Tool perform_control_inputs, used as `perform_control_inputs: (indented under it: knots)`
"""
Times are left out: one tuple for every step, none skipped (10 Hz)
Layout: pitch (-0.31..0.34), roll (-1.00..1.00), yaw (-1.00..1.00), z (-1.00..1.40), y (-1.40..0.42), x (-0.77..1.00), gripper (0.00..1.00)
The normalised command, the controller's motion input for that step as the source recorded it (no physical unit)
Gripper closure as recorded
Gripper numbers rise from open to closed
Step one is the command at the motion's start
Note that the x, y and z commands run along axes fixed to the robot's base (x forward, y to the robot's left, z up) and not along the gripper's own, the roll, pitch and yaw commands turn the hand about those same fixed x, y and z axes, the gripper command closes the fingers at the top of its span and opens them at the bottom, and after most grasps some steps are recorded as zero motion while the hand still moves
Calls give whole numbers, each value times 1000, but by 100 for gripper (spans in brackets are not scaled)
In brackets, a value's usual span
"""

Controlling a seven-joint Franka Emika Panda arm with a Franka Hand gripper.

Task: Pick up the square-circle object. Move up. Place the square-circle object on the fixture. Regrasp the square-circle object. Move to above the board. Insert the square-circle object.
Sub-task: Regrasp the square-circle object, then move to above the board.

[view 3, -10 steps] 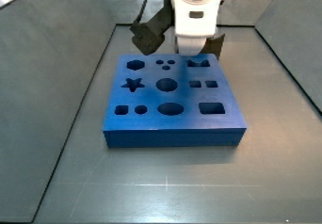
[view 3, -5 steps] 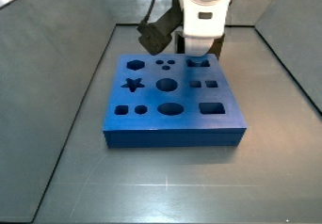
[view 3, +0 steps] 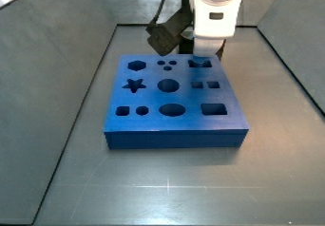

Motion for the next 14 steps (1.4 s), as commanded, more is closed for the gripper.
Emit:
perform_control_inputs:
  knots:
    - [85,151,73,-38,-36,318,0]
    - [86,152,67,-43,-37,275,0]
    - [89,153,65,-46,-35,249,0]
    - [93,153,64,-47,-34,233,0]
    - [97,153,63,-44,-34,212,0]
    - [101,148,62,-36,-34,177,0]
    - [0,0,0,0,0,0,100]
    - [101,-12,263,1000,22,220,100]
    - [108,-17,250,1000,20,217,100]
    - [114,-17,200,1000,12,205,100]
    - [82,-10,167,1000,6,195,100]
    - [65,-9,156,1000,6,188,100]
    - [39,-21,128,1000,3,172,100]
    - [32,-27,107,1000,1,161,100]
